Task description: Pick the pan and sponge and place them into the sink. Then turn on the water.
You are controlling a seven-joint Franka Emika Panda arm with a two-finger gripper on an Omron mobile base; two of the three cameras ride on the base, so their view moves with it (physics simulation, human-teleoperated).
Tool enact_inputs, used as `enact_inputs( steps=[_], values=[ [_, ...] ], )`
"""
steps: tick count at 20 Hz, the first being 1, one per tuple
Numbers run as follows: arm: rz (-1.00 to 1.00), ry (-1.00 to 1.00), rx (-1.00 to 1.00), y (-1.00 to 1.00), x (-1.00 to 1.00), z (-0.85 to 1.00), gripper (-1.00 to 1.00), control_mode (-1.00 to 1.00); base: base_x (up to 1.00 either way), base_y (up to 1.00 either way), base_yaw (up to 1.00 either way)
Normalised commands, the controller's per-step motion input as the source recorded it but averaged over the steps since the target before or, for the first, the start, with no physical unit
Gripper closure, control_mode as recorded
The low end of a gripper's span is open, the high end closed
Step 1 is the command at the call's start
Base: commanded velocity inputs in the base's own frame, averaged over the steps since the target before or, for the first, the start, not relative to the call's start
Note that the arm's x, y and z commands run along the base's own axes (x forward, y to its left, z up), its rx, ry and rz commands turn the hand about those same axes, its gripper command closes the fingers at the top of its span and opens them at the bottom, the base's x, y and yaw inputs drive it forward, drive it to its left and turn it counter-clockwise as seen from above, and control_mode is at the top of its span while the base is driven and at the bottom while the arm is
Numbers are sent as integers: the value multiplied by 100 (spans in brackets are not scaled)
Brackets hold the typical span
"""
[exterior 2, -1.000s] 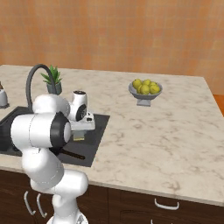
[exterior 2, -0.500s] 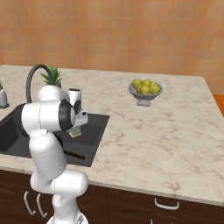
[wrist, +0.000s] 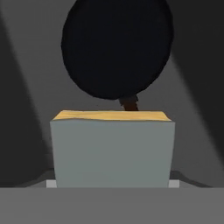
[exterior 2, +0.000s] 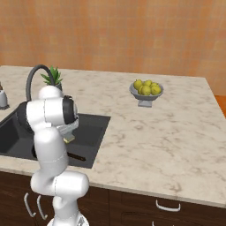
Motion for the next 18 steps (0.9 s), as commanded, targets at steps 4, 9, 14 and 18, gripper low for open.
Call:
enact_inputs(
  steps=[4, 9, 14, 18],
  values=[
    [16, -9, 13, 20, 10, -76, 100, -100, 0, 0, 0],
    [15, -10, 18, 5, 2, -44, 100, -100, 0, 0, 0],
    [2, -4, 6, 35, 32, -5, 100, -100, 0, 0, 0],
    [0, -3, 1, 42, 34, 0, 100, -100, 0, 0, 0]
  ],
)
